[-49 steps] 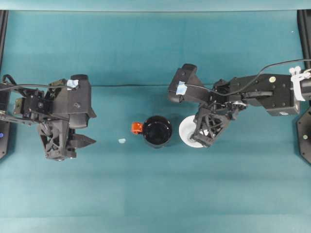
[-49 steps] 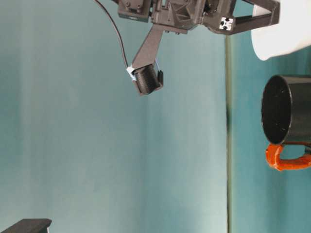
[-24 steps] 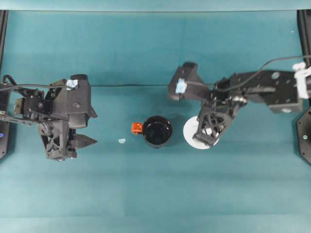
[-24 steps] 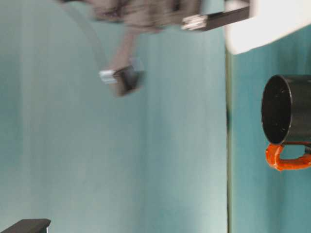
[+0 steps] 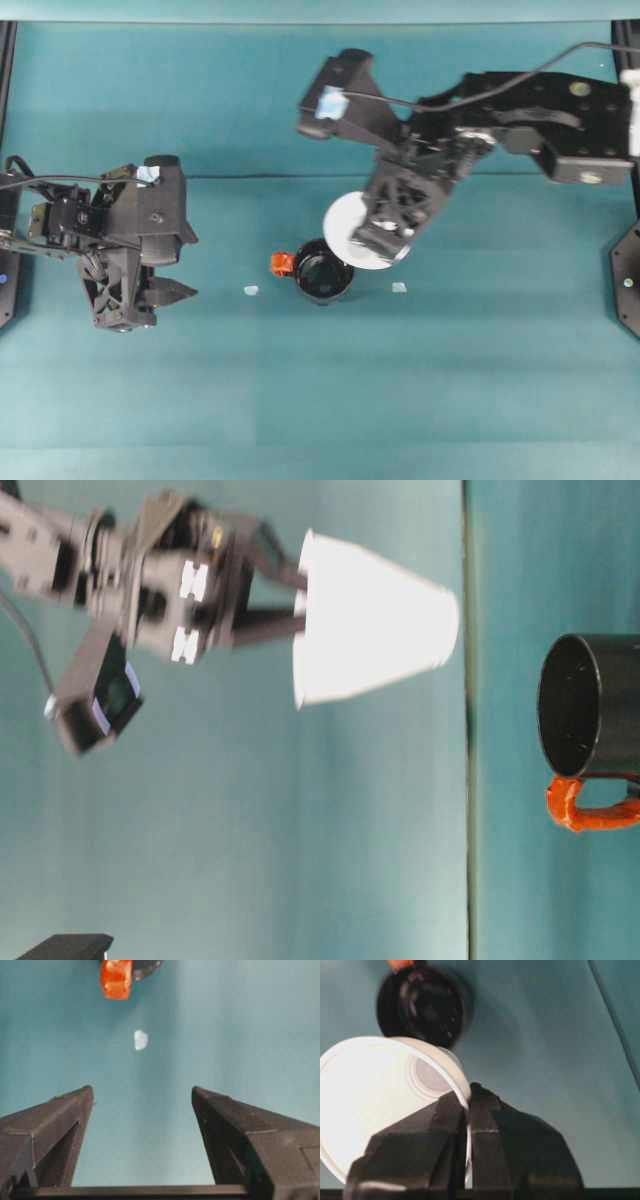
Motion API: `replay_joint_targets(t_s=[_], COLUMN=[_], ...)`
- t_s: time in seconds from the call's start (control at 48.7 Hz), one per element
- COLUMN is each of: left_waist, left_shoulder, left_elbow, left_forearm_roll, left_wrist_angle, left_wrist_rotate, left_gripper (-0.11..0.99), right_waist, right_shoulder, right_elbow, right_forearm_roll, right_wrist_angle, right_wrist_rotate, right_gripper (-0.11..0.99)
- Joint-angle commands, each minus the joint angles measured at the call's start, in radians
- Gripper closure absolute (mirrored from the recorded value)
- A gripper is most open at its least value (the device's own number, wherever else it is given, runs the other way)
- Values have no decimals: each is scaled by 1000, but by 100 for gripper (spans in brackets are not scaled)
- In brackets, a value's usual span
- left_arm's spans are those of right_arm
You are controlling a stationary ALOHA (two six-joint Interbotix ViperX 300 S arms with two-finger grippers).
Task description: Put the paper cup into the moved red handle cup holder.
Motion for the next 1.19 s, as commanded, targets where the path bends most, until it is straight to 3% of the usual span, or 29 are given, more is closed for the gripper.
replay_joint_targets(t_s=[0.0, 0.144, 0.411, 0.74, 0.945, 1.089, 1.171], left_waist=[-2, -2, -2, -2, -2, -2, -2], left_shoulder=[-12, -12, -14, -8, -6, -6, -6], left_elbow=[-9, -8, -8, -8, -8, -8, -8], left_forearm_roll=[2, 2, 2, 2, 2, 2, 2], left_wrist_angle=[-5, -5, -5, -6, -8, -11, -11], left_wrist_rotate=[-2, -2, -2, -3, -3, -3, -3], left_gripper=[3, 3, 3, 3, 3, 3, 3], right_waist=[6, 11, 40, 40, 44, 51, 51], right_shoulder=[6, 37, 110, 178, 222, 229, 229], right_elbow=[-54, -77, -63, -18, 8, 8, 8], right_forearm_roll=[-2, -2, -2, -8, -11, -31, -35], right_wrist_angle=[-3, -3, -55, -146, -160, -166, -166], right_wrist_rotate=[-2, -2, -2, -15, -21, -21, -21], right_gripper=[99, 99, 99, 99, 99, 99, 99])
